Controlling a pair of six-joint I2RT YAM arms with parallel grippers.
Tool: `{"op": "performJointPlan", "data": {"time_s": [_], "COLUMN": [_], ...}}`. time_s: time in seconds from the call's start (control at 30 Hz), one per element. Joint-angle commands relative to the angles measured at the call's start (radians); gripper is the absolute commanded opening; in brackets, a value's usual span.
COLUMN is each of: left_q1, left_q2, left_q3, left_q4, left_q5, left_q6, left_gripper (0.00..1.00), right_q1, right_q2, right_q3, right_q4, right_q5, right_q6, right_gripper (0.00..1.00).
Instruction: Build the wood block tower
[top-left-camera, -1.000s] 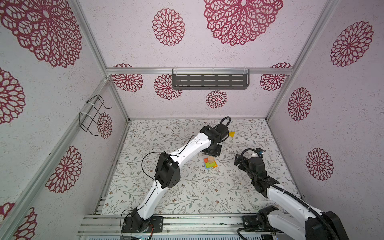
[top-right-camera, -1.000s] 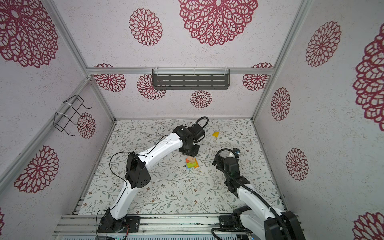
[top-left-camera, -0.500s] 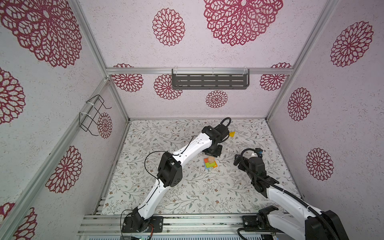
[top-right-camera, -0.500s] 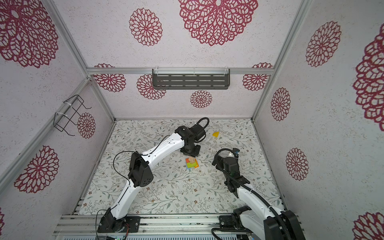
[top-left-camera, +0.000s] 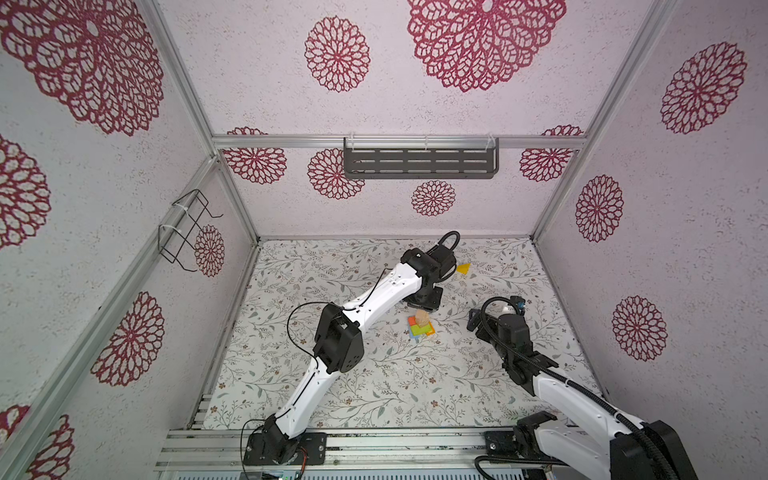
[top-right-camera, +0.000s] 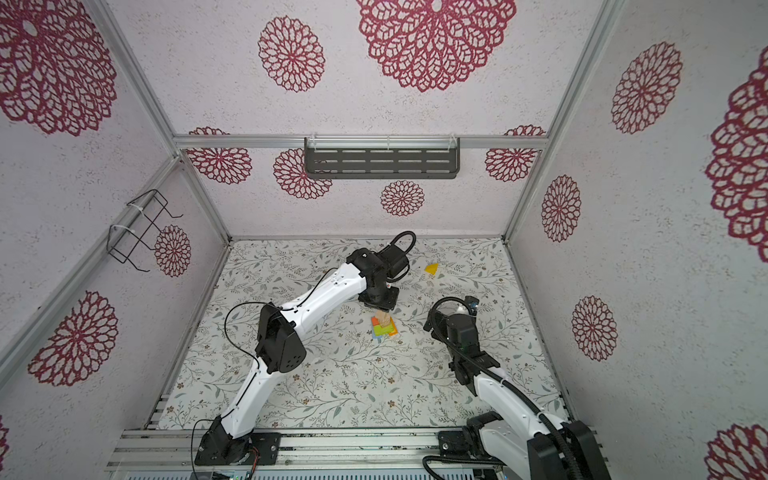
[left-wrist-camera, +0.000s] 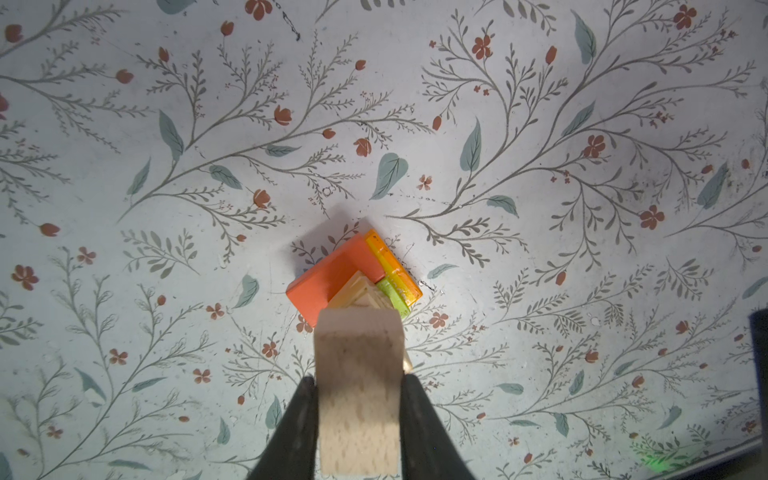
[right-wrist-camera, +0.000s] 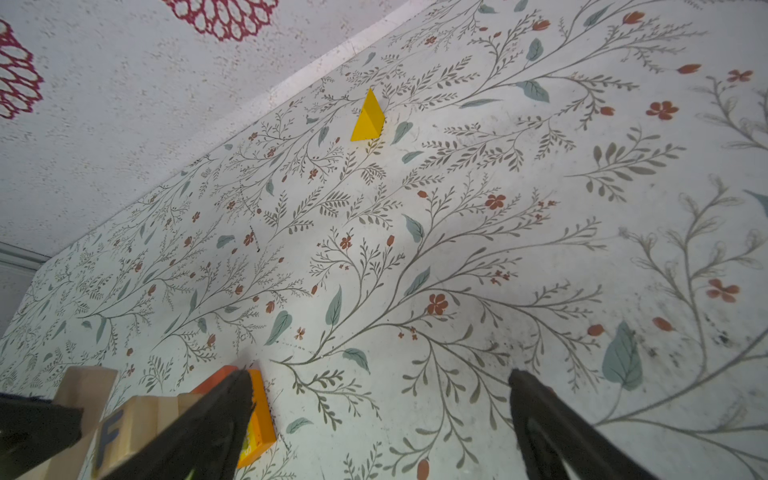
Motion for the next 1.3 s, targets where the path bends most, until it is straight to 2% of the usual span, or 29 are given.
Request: {"op": "performJointPlan", "data": {"time_s": [0.0,1.27], "left_q1": [0.003,-0.022], "left_q2": [0.003,-0.003], "left_q3": [0.019,-0.034], "left_q4": [-0.010,0.022], "left_q5": [-0.002,0.000], "left_q6": [-0.004,-0.018], "left_gripper": [0.30,0.30], "right_q1": [-0.005,-0.004], "right_q2": [0.002,0.013], "right_q3": [0.017,0.027], "right_q4": [0.028,0.020], "right_q5": [0.006,0.003], "right_q6": [0.011,0.003], "right_gripper": [0.99,0.99]}}
